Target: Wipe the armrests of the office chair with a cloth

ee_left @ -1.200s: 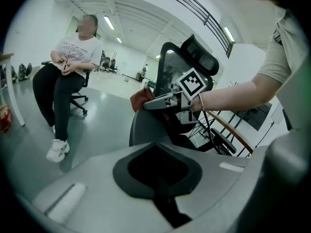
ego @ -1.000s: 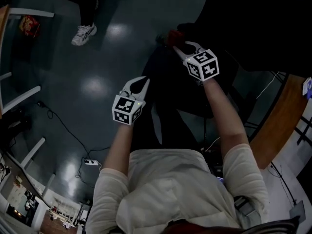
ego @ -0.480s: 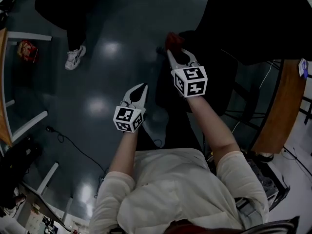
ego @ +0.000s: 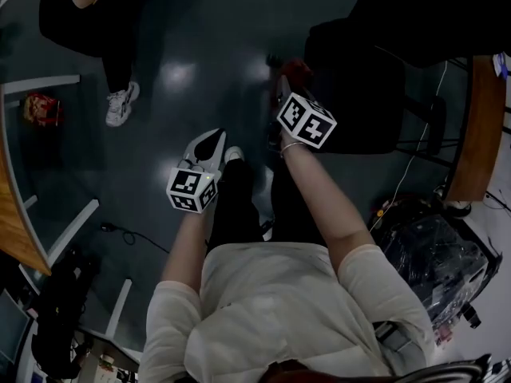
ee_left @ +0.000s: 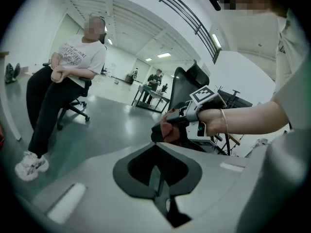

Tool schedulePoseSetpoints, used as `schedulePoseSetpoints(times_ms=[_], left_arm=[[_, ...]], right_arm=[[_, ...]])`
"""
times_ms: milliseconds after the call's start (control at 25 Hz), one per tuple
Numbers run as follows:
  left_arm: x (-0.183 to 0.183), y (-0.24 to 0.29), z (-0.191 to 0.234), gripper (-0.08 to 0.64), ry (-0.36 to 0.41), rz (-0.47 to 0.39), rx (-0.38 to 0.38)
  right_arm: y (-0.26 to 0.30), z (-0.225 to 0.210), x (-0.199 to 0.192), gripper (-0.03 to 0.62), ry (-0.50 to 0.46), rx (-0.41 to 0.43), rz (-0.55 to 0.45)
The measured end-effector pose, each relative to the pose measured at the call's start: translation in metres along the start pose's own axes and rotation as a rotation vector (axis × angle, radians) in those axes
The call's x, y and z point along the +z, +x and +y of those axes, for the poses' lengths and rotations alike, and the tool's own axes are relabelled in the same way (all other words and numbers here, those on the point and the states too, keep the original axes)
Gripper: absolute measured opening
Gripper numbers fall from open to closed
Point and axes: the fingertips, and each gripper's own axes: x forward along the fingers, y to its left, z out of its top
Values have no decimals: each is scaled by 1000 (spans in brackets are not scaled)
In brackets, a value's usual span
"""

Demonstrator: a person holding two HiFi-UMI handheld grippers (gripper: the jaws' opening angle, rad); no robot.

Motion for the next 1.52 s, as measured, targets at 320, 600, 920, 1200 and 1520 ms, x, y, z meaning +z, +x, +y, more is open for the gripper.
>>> schedulePoseSetpoints(times_ms=[320,600,920,1200,1520], left_arm=[[-51,-7,2,17,-23,61,-37],[-79,-9,-33,17,-21,83,-60],[-84,-9,-54,17,-42,16,-11],[-104,-18,-71,17,-34,28,15],[-105,-14,-107,17,-12,1,7]], right_arm=[[22,-25,-11,46,208,-98,-53],[-21,-28,-44,46,231,-102,-29],[-72,-31,-99,46,36,12,54],[-107,-52,-133,46,41,27,111],[-149,-119,-142,46,-57,-12,150]])
